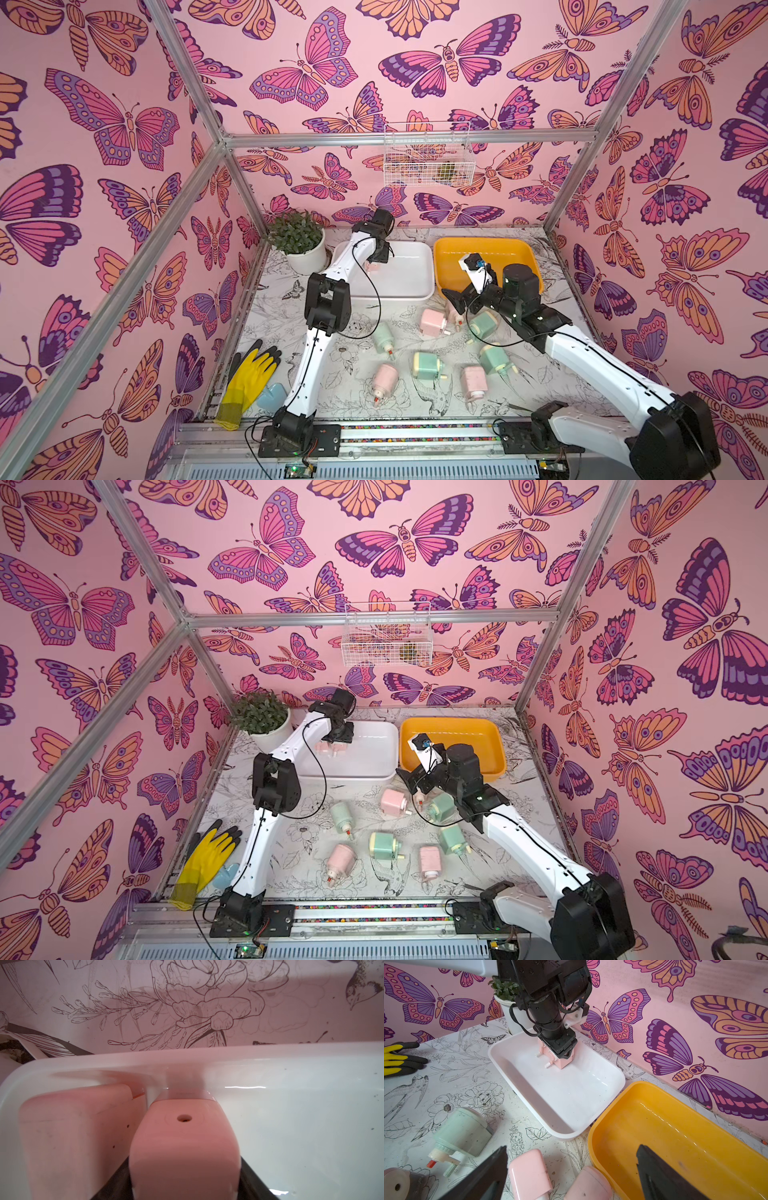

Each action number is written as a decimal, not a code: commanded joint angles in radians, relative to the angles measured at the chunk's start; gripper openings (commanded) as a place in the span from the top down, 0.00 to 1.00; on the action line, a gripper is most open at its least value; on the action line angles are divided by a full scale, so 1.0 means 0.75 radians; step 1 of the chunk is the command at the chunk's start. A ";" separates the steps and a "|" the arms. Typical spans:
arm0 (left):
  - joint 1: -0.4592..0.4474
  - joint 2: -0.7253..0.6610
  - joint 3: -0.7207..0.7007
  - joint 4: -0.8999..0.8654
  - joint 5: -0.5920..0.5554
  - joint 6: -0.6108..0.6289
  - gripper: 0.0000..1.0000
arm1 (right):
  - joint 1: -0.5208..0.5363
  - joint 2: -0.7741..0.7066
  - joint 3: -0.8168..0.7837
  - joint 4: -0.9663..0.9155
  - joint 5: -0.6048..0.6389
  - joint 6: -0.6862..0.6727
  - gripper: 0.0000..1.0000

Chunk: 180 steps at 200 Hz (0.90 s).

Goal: Place the pencil sharpeners by color into the storage box
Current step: Place the pencil sharpener in the storage box.

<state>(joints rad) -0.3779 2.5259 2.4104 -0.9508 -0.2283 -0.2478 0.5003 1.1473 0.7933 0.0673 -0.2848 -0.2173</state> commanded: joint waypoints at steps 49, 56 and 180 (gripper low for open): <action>0.021 0.020 0.029 -0.009 -0.030 0.004 0.71 | 0.009 -0.002 0.028 0.017 0.000 -0.011 0.01; 0.023 0.020 0.028 -0.010 -0.024 0.002 0.70 | 0.010 -0.002 0.029 0.017 -0.002 -0.011 0.01; 0.025 0.009 0.056 -0.009 0.004 0.005 0.43 | 0.011 -0.003 0.028 0.021 -0.020 -0.001 0.01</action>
<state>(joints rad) -0.3656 2.5278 2.4245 -0.9512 -0.2245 -0.2470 0.5003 1.1473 0.7933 0.0677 -0.2867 -0.2173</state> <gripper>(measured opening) 0.605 0.990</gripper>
